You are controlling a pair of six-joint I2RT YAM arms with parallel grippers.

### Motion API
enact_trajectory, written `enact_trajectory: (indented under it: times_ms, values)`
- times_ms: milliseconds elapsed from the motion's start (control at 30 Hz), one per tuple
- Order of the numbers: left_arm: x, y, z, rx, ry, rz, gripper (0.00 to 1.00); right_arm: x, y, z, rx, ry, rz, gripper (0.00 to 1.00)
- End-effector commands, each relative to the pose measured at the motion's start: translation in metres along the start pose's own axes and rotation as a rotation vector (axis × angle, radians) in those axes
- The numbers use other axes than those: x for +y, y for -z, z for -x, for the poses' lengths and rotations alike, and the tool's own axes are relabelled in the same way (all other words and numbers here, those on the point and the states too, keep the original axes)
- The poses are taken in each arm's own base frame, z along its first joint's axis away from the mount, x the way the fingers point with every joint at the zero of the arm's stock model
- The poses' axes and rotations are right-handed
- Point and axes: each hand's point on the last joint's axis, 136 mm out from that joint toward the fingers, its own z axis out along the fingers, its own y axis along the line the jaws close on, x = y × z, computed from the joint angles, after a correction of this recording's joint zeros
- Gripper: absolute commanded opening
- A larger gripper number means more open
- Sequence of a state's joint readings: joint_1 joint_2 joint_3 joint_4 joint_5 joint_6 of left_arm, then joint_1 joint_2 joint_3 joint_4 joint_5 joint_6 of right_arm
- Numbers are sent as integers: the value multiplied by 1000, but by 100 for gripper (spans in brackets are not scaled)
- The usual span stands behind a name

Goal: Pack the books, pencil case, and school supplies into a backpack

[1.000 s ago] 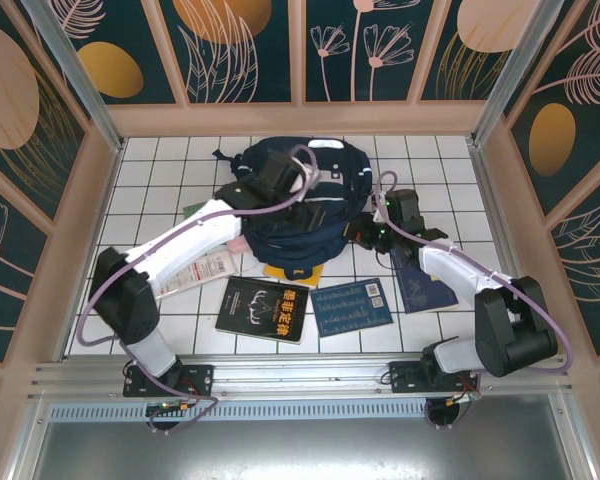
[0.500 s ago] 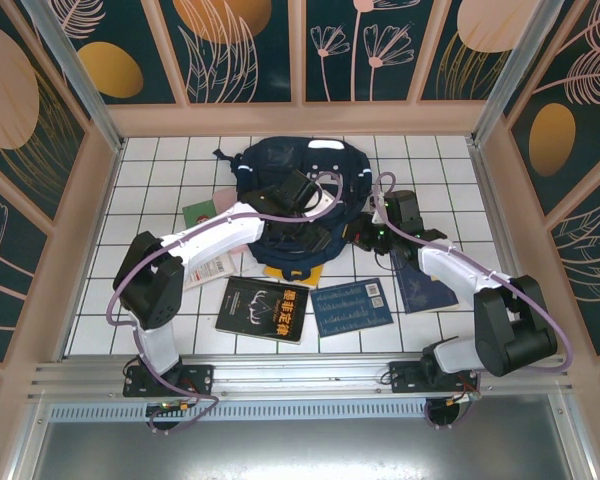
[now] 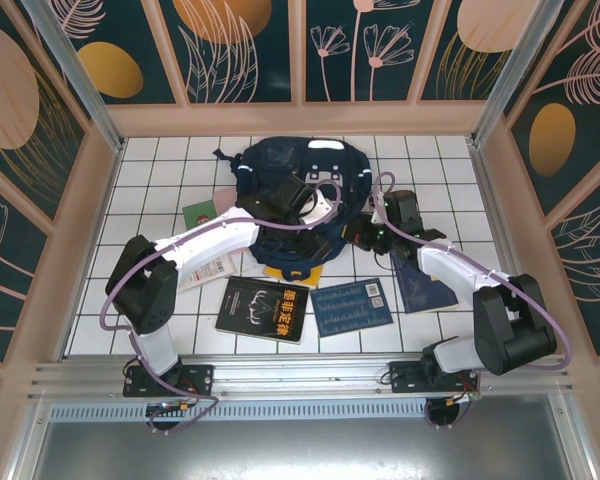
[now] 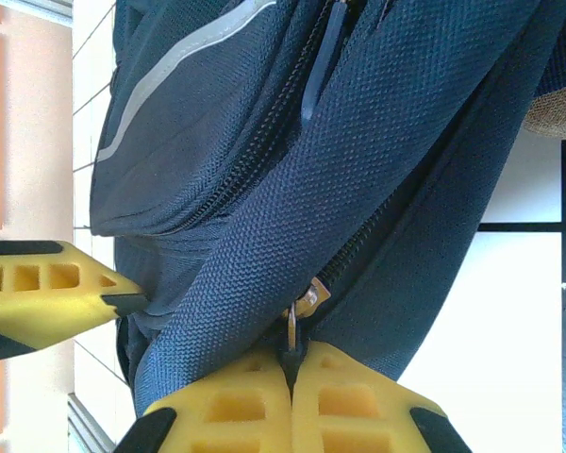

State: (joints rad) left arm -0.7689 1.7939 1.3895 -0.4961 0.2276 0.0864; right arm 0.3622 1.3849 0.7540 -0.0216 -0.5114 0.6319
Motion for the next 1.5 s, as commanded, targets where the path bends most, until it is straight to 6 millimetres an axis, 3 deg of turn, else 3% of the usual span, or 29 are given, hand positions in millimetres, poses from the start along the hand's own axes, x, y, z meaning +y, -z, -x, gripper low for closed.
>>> enact_trajectory:
  times_ms: [0, 133, 200, 300, 467, 633, 900, 1133, 1367, 1467]
  values:
    - [0, 4, 3, -20, -22, 15, 72, 23, 1, 6, -20, 47, 87, 0]
    - [30, 1, 13, -27, -11, 181, 60, 22, 1, 6, -20, 50, 87, 0]
    - [38, 4, 22, -53, -8, 225, 39, 21, 1, 5, -21, 53, 78, 0]
    - [48, 6, 27, -56, -12, 282, 0, 14, 0, 7, -33, 53, 46, 0]
    - [61, 27, 35, -87, -18, 382, 0, -8, 6, 21, -102, 28, -58, 0]
    - [58, 43, 39, -121, -20, 389, 0, -29, 11, 41, -161, 14, -148, 0]
    - [64, 47, 31, -108, -22, 433, 0, -33, 8, 73, -187, 67, -232, 0]
    - [63, 79, 52, -174, -29, 465, 0, -41, 7, 93, -194, 69, -259, 0]
    - [59, 83, 60, -187, -24, 440, 0, -55, -7, 110, -186, 22, -261, 0]
    - [59, 82, 60, -185, -19, 441, 0, -52, -12, 115, -179, 5, -229, 0]
